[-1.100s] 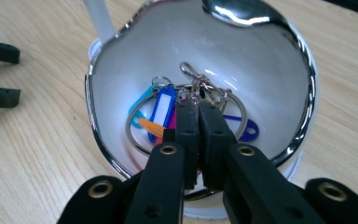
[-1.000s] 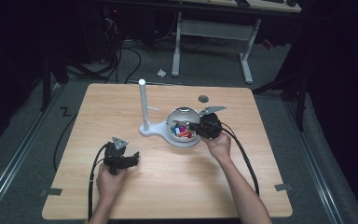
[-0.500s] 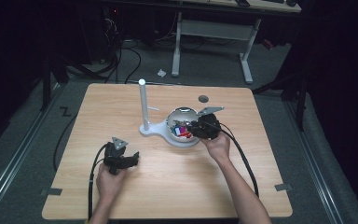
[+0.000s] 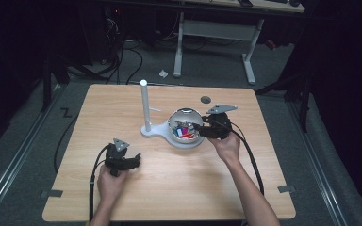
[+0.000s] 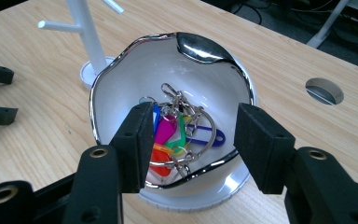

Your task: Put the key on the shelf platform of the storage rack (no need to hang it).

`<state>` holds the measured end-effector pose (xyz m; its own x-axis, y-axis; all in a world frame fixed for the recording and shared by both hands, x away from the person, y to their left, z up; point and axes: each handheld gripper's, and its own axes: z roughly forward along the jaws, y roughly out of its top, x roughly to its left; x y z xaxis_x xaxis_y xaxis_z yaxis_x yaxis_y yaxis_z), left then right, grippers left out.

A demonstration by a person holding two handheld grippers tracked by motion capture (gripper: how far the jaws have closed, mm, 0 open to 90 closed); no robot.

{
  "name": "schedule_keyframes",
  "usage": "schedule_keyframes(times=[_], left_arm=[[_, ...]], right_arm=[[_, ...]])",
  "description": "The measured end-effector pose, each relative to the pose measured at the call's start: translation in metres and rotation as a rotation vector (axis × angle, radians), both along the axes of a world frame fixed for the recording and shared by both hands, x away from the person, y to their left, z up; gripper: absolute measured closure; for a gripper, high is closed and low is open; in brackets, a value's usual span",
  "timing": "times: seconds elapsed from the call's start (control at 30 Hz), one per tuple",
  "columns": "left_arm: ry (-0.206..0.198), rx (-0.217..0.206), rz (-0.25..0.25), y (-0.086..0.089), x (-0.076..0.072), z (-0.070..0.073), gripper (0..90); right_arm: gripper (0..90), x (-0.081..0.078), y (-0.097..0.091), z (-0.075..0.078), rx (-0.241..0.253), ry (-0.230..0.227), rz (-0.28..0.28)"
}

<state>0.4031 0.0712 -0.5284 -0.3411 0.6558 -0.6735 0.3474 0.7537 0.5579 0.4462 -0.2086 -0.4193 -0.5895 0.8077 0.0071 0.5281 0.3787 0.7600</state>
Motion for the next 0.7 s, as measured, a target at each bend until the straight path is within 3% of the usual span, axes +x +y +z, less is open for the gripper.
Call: schedule_keyframes(times=[0.17, 0.37, 0.7], left_arm=[[0.000, 0.000, -0.002, 0.000, 0.000, 0.000, 22.4], [0.000, -0.001, -0.002, 0.000, 0.000, 0.000, 22.4], [0.000, -0.001, -0.001, 0.000, 0.000, 0.000, 22.4]], right_arm=[[48.4, -0.005, -0.006, 0.006, 0.005, -0.004, 0.005], [48.6, -0.013, -0.016, 0.008, 0.049, -0.013, -0.020], [48.1, -0.021, -0.030, 0.014, 0.051, -0.003, -0.028]])
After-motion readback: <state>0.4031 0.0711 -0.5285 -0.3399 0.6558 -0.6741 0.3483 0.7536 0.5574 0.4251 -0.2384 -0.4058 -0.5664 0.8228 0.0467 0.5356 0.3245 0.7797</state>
